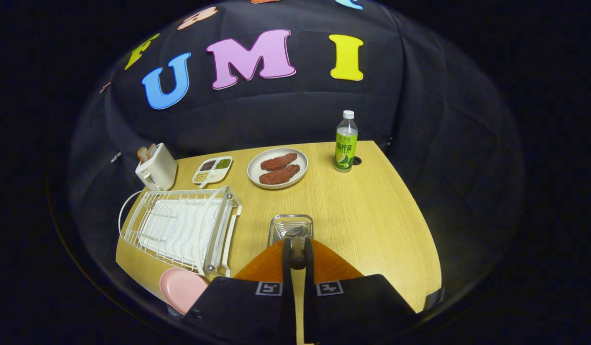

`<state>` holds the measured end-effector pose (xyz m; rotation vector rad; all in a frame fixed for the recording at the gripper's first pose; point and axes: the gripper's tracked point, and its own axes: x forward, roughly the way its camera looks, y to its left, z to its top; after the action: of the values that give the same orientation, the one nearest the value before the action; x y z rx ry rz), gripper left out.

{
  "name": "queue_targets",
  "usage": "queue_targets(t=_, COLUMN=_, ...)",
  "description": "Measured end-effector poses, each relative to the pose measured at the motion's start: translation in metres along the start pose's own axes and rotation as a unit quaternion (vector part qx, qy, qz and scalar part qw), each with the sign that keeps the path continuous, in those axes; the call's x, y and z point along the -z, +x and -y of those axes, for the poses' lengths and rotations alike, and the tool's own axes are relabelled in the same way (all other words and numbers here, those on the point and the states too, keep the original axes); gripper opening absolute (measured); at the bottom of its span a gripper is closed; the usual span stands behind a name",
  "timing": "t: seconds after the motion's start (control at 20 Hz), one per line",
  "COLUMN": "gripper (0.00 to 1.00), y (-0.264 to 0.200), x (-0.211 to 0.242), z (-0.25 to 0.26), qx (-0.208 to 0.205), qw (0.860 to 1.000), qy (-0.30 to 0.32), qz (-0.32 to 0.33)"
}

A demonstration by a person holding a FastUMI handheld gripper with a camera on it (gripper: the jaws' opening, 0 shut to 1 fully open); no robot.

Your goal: Take the plate from the dish rack, then take the spoon from the basket and place it into the plate.

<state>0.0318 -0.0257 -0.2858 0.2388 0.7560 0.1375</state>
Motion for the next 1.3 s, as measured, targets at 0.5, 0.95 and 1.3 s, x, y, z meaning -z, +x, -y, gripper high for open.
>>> queue_targets(t=0.5, gripper=0.11, y=-0.119, x=-0.017, z=-0.105, qx=-0.124, qw=0.991, qy=-0.023, qz=0.043)
queue_targets(t=0.95, gripper=0.11, y=-0.127, x=0.074, z=-0.216, qx=-0.234, qw=0.971, qy=-0.033, qz=-0.026)
queue_targets(t=1.3, gripper=0.11, y=-0.08, x=0.145, z=-0.24, qx=-0.249, qw=0.966, qy=-0.027, qz=-0.055)
